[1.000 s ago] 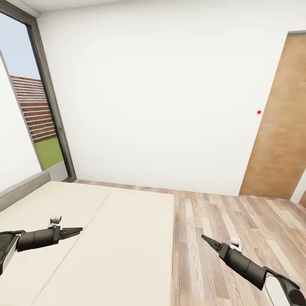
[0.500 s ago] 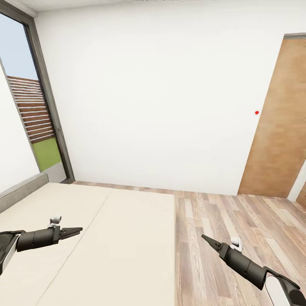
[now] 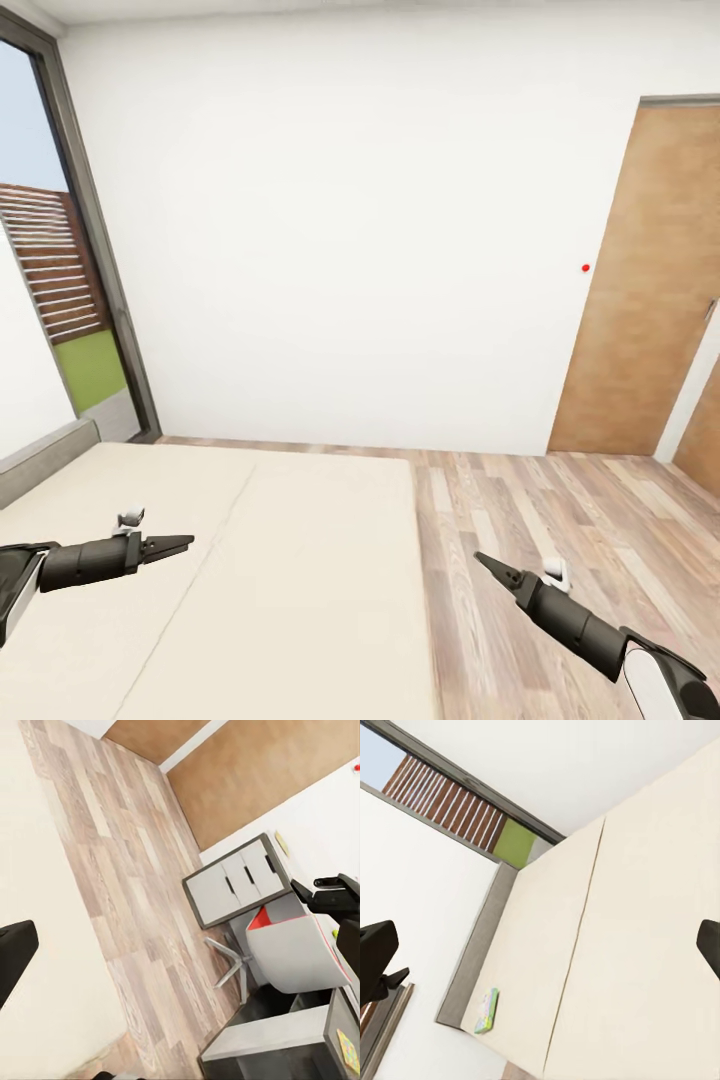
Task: Put all the toys in the child's room - the three board games (two on the bed and one on the table), the two jigsaw puzzles on the table, and the tennis ball on the table - inside the toy box on the table in the child's room.
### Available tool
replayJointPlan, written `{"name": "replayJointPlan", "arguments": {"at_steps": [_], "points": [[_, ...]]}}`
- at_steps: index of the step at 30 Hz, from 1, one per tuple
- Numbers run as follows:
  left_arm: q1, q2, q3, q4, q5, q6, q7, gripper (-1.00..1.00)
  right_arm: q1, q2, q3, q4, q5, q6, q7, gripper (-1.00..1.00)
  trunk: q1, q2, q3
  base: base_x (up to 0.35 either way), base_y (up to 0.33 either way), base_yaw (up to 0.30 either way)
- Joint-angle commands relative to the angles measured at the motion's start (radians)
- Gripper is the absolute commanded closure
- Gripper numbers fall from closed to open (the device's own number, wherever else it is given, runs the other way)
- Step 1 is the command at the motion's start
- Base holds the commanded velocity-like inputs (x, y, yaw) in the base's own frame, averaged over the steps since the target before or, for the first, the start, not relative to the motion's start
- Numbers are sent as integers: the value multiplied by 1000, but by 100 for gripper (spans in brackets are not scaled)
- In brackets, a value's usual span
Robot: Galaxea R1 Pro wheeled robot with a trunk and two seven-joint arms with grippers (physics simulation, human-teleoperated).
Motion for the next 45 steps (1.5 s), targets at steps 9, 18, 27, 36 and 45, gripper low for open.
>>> {"name": "replayJointPlan", "arguments": {"at_steps": [9, 18, 27, 36, 45], "points": [[0, 0, 2, 0, -2, 11, -4, -100, 0, 1, -1, 0, -3, 6, 1, -100, 0, -1, 0, 0, 285, -10], [0, 0, 2, 0, -2, 11, -5, -100, 0, 1, 0, 0, 10, 6, -1, -100, 0, -1, 0, 0, 285, -1], [0, 0, 2, 0, -2, 11, -5, -100, 0, 1, -1, 0, 7, 6, 0, -100, 0, -1, 0, 0, 285, 0], [0, 0, 2, 0, -2, 11, -4, -100, 0, 1, -1, 0, 3, -11, 0, -100, 0, -1, 0, 0, 285, 0], [0, 0, 2, 0, -2, 11, -4, -100, 0, 1, -1, 0, 0, -18, 0, -100, 0, -1, 5, 0, 285, -101]]}}
